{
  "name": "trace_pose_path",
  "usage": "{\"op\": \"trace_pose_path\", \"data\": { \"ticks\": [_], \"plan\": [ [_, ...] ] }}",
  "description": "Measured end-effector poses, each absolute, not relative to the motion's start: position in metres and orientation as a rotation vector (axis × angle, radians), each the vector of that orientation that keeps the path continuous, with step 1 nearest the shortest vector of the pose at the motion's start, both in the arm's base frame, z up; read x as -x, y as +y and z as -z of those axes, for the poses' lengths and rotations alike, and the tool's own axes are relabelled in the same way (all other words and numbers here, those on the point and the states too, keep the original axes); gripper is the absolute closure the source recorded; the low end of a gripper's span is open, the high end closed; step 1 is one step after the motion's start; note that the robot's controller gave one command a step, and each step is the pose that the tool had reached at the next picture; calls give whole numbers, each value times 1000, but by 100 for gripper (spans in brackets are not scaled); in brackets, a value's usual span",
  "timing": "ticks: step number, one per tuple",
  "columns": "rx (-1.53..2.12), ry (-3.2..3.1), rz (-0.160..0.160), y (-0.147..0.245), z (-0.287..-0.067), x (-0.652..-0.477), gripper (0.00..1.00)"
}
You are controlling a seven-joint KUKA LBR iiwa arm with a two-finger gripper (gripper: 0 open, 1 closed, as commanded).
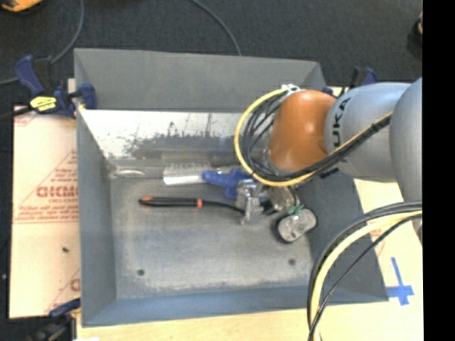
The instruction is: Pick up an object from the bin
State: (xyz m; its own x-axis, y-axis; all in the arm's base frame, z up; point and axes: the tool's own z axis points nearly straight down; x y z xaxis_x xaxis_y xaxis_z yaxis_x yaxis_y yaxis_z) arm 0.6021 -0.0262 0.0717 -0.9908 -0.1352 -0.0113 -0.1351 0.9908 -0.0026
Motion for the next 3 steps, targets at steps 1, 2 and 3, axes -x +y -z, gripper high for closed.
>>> {"op": "trace_pose_path", "data": {
  "ticks": [1, 2, 3],
  "plan": [
    [211, 3125, 3, -26, -72, -601, 100],
    [210, 3132, 1, -26, -78, -599, 100],
    [209, 3132, 1, -26, -100, -598, 100]
  ]
}}
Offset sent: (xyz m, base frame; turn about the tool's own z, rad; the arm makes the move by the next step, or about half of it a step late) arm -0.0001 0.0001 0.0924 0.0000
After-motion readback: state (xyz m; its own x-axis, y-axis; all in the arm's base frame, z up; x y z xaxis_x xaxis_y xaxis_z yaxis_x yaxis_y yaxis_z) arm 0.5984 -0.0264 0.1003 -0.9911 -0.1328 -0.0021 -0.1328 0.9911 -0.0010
